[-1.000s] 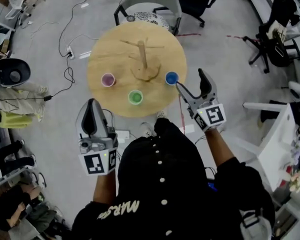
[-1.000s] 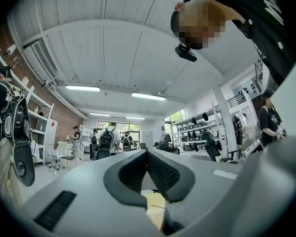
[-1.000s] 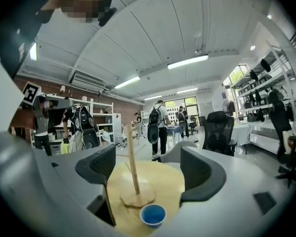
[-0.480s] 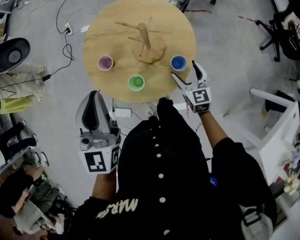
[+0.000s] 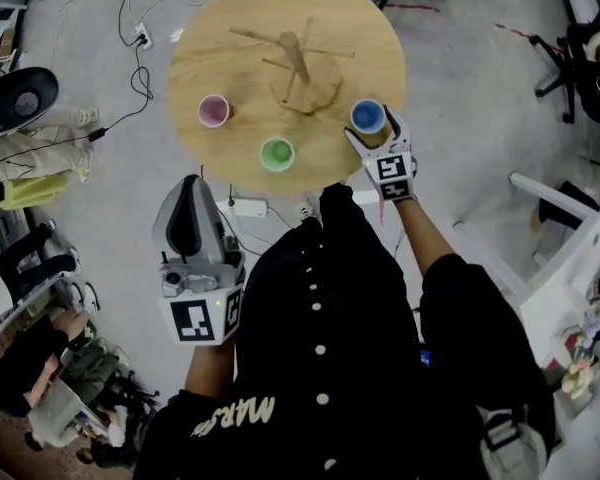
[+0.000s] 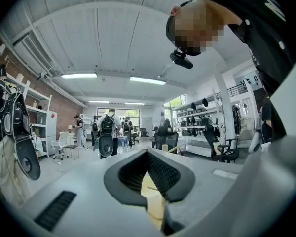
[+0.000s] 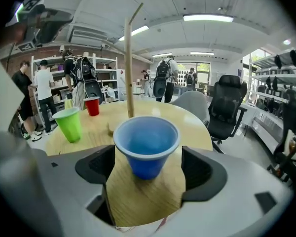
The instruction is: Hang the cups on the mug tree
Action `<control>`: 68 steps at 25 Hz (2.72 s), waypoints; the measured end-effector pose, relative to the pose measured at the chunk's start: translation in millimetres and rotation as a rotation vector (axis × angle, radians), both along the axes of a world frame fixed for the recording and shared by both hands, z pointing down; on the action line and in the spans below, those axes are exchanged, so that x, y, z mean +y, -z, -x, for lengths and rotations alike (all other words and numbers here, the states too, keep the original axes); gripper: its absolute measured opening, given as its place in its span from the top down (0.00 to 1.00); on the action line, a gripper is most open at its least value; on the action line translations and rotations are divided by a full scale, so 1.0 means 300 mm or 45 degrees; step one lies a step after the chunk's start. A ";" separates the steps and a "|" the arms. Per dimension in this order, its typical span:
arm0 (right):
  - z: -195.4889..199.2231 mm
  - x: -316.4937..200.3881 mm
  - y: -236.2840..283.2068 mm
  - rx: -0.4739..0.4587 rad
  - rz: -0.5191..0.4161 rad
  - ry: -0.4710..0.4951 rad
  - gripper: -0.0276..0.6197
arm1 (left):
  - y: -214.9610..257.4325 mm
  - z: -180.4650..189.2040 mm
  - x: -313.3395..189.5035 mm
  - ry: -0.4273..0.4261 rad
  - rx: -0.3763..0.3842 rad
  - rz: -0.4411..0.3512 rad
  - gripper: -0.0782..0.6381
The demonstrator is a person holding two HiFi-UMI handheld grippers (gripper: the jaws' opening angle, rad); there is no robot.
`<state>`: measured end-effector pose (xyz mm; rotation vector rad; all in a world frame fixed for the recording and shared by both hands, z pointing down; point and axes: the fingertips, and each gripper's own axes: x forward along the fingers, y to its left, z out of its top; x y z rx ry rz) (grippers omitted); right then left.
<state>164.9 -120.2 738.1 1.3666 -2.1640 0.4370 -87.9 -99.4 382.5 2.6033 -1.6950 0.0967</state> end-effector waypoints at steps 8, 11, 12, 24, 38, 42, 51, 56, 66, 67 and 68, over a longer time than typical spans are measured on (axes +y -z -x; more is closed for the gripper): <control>-0.004 -0.039 0.065 0.101 -0.051 0.036 0.51 | 0.015 0.020 -0.005 0.030 0.011 -0.008 0.90; -0.004 -0.065 0.102 0.117 -0.106 0.086 0.52 | 0.047 0.025 -0.008 0.039 0.021 -0.037 0.90; -0.008 -0.077 0.120 0.144 -0.123 0.108 0.52 | 0.063 0.028 -0.006 0.042 0.025 -0.048 0.90; 0.040 -0.457 0.565 0.491 -0.507 0.439 0.52 | 0.249 0.104 0.052 0.117 0.002 -0.226 0.90; 0.178 -0.577 0.713 0.862 -0.681 0.795 0.53 | 0.320 0.183 0.105 0.196 0.005 -0.302 0.90; 0.244 -0.544 0.734 1.018 -0.784 0.958 0.53 | 0.322 0.180 0.114 0.207 0.034 -0.291 0.90; 0.363 -0.460 0.663 1.225 -0.934 1.237 0.53 | 0.314 0.182 0.123 0.225 0.047 -0.271 0.90; 0.379 -0.441 0.664 1.334 -1.049 1.282 0.53 | 0.311 0.171 0.133 0.224 0.042 -0.269 0.90; 0.375 -0.374 0.618 1.310 -1.008 1.342 0.47 | 0.286 0.169 0.153 0.226 0.046 -0.240 0.90; 0.365 -0.366 0.598 1.318 -0.980 1.357 0.42 | 0.288 0.168 0.156 0.223 0.047 -0.243 0.90; 0.356 -0.356 0.581 1.321 -0.957 1.368 0.39 | 0.290 0.166 0.159 0.219 0.048 -0.248 0.90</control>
